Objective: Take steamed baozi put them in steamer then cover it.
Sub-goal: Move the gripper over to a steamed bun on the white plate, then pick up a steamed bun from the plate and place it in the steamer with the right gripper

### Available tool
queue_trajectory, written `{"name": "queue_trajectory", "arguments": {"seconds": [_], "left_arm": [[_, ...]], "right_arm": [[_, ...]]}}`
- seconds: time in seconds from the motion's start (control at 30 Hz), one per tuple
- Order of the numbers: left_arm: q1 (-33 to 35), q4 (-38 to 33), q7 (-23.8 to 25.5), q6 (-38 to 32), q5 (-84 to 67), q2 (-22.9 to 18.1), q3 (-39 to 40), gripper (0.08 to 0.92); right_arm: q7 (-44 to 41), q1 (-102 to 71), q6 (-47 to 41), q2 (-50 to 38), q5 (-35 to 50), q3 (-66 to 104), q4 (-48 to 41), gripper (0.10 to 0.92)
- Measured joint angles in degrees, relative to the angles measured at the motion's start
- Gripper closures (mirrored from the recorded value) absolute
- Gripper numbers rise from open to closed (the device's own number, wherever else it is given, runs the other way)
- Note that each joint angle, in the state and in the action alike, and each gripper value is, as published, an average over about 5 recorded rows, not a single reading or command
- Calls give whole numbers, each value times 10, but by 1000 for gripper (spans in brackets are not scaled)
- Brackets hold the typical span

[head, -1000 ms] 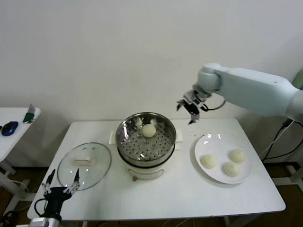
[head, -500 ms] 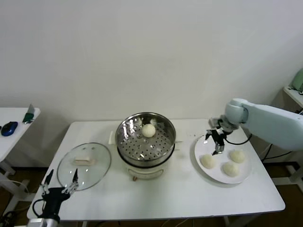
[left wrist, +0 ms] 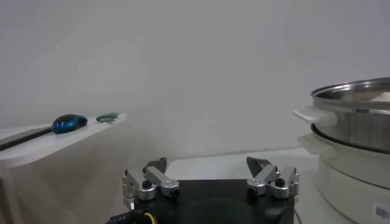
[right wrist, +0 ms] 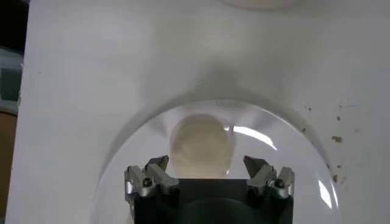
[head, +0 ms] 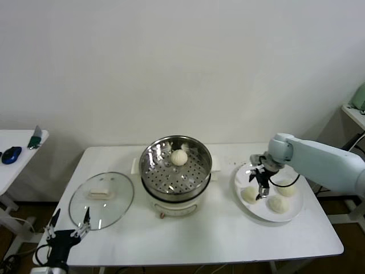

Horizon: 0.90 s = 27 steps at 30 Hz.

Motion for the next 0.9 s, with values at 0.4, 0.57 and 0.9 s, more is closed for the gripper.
{"name": "queue_trajectory", "arguments": {"seconds": [0.4,0.57,0.9], "left_arm": [[0,-1,0,0,0,-6,0,177],[2,-1,-1,0,0,-5,-2,177],[3,0,-1,-1,0,-5,0,177]], "right_arm": [[-5,-21,3,25,-8,9,-39,284],[-11,-20,6,27,-8,8,-47,333],[-12,-4,6,22,9,1,-46,351]]}}
